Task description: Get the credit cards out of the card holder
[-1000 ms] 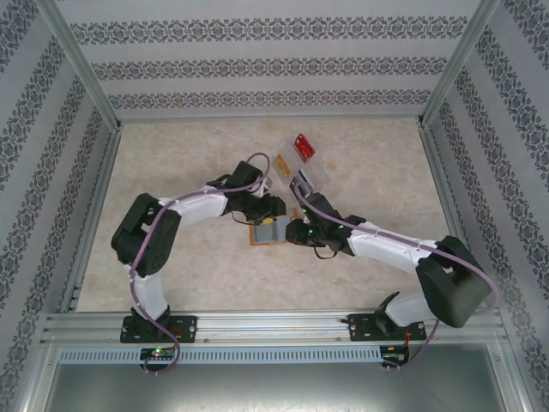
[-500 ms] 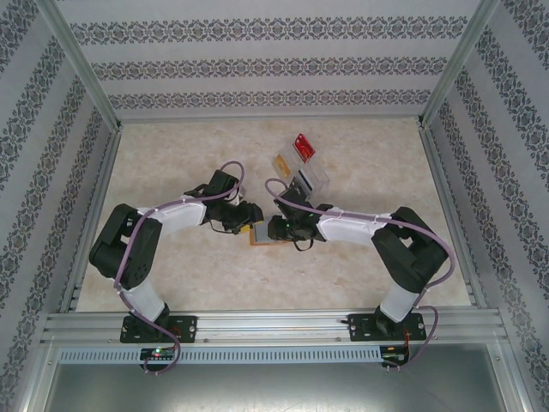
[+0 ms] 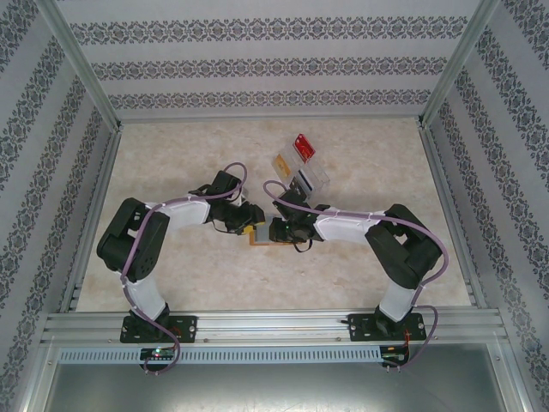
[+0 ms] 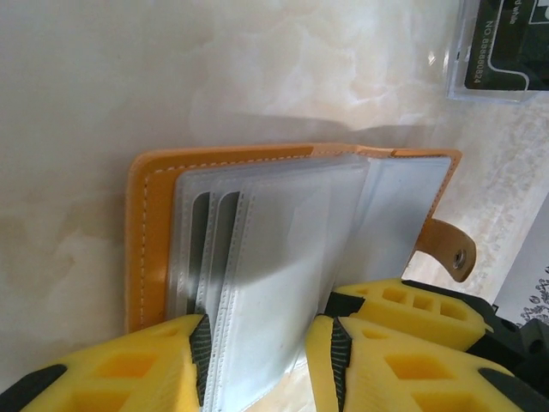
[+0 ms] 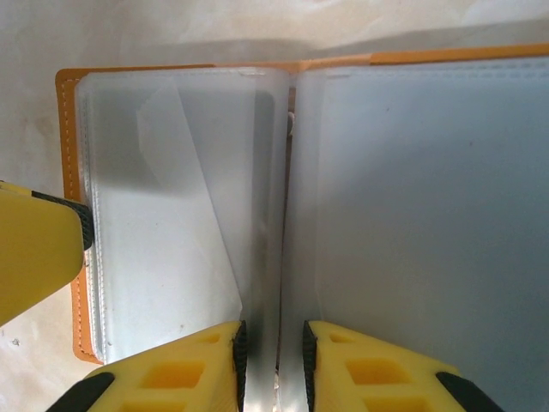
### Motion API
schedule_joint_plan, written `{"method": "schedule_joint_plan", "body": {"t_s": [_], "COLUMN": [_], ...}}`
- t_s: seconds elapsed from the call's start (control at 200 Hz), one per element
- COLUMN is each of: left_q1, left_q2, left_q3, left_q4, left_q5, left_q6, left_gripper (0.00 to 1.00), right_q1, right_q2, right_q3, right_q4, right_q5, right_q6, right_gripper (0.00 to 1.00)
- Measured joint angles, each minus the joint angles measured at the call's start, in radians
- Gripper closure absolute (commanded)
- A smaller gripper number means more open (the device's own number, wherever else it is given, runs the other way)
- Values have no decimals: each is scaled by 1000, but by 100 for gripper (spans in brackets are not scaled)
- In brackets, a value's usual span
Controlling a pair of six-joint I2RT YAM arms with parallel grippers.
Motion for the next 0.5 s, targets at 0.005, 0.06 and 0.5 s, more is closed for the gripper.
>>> {"method": "schedule_joint_plan", "body": {"t_s": [0.005, 0.06, 0.5], "left_q1": [0, 0, -8], "left_q2": [0, 3, 38], "left_q3": [0, 5, 73], "left_q4": [0, 0, -82], "left_q5": [0, 3, -9], "left_q6": [0, 1, 80], "left_gripper": [56, 55, 52], "right_q1": [0, -3, -10], "right_q2": [0, 1, 2], "right_q3": [0, 0, 0], "right_q4": [0, 1, 12], "right_q5": [0, -3, -8], "right_q6": [0, 0, 8], "right_gripper": [74, 74, 74]}}
